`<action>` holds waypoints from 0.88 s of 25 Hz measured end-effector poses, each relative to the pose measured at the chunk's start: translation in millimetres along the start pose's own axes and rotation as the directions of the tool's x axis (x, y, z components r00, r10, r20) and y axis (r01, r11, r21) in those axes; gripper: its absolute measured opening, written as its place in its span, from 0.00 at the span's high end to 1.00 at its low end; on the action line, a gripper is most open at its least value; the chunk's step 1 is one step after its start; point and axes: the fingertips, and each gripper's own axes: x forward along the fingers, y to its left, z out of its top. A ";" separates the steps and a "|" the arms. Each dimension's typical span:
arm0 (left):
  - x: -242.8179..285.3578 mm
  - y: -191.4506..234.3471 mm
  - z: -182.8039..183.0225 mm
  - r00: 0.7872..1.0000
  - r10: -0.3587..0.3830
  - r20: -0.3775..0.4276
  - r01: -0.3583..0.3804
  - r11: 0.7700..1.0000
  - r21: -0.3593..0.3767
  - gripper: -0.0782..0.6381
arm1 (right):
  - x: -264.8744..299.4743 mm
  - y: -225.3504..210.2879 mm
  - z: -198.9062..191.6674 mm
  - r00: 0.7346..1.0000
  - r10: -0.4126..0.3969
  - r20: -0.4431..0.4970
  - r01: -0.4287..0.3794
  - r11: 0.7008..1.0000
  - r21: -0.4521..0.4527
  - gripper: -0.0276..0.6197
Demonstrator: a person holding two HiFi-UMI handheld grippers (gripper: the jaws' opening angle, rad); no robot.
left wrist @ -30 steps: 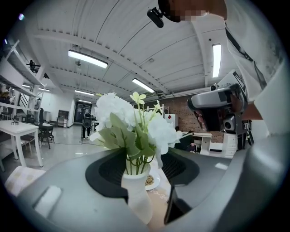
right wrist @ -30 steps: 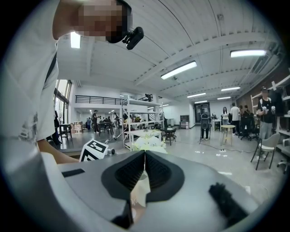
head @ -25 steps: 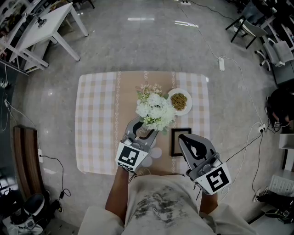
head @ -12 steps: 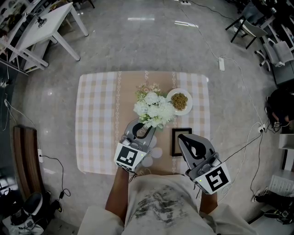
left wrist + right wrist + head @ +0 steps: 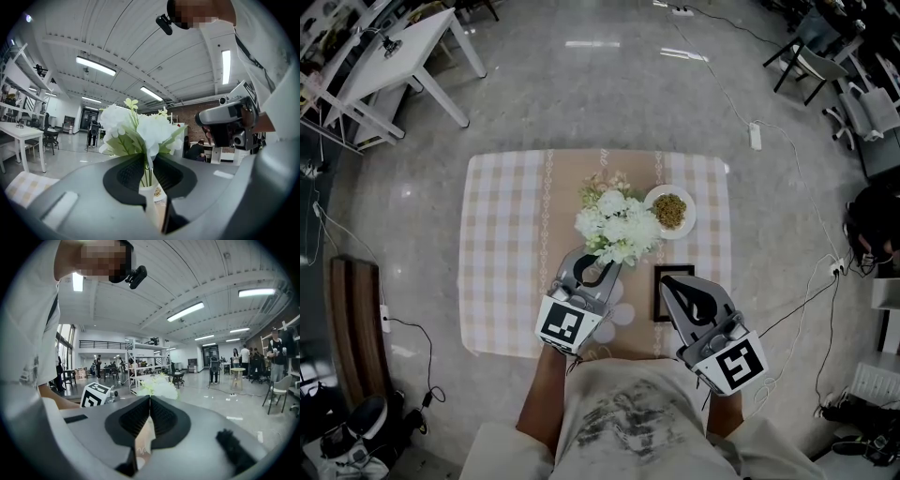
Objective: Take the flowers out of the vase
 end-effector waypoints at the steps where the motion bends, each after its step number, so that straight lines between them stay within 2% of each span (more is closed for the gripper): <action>1: -0.9 0.1 1.9 1.000 0.004 0.002 -0.004 1.000 -0.003 0.80 | 0.4 0.8 0.4 1.000 0.002 0.006 -0.002 1.000 0.004 0.93; 22: -16.1 -1.0 38.2 0.998 0.037 0.045 -0.038 0.999 0.022 0.81 | 7.8 13.1 7.2 0.999 0.039 0.035 -0.039 0.999 -0.002 0.93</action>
